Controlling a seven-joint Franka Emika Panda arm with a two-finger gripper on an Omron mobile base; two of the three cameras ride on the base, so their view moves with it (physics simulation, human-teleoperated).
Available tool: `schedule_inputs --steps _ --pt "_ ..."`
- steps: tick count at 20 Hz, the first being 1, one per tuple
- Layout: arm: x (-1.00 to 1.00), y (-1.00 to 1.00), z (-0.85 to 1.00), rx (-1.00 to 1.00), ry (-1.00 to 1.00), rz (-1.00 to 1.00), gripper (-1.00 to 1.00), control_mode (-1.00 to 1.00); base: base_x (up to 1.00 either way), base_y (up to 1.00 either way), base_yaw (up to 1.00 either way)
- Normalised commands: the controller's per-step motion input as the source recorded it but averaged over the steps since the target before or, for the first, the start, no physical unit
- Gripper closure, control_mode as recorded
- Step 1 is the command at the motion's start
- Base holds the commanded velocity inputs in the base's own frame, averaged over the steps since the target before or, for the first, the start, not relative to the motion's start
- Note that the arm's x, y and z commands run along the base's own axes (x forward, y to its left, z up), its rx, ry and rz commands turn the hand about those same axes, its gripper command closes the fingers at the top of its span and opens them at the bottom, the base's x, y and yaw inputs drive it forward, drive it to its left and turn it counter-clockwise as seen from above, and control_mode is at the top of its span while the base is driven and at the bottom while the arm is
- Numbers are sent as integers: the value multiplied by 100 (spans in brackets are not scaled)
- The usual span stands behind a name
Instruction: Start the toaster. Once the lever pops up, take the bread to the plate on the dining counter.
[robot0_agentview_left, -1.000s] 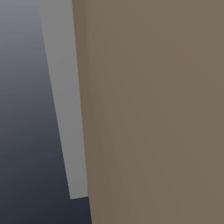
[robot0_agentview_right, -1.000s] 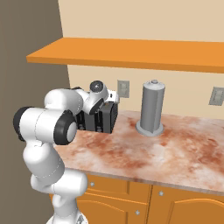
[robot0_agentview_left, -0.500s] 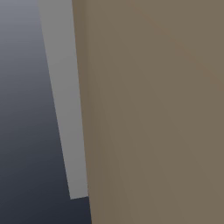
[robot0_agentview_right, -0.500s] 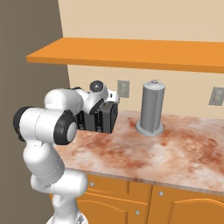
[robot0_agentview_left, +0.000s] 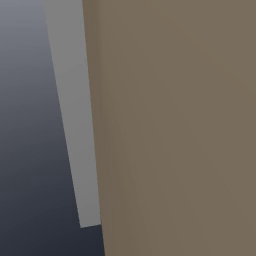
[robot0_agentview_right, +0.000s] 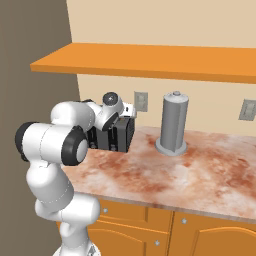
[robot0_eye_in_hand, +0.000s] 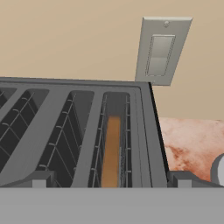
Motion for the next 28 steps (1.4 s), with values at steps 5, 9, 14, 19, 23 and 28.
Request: schedule_inputs --steps 5,9,14,19,23,28 --pt "0 0 0 0 0 0 -100 -100 0 0 0" --pt "0 0 0 0 0 0 -100 -100 0 0 0" --pt "0 0 0 0 0 0 -100 -100 0 0 0" --pt "0 0 0 0 0 0 -100 -100 0 0 0" --pt "0 0 0 0 0 0 -100 -100 0 0 0" --pt "0 0 0 0 0 0 -100 -100 0 0 0"
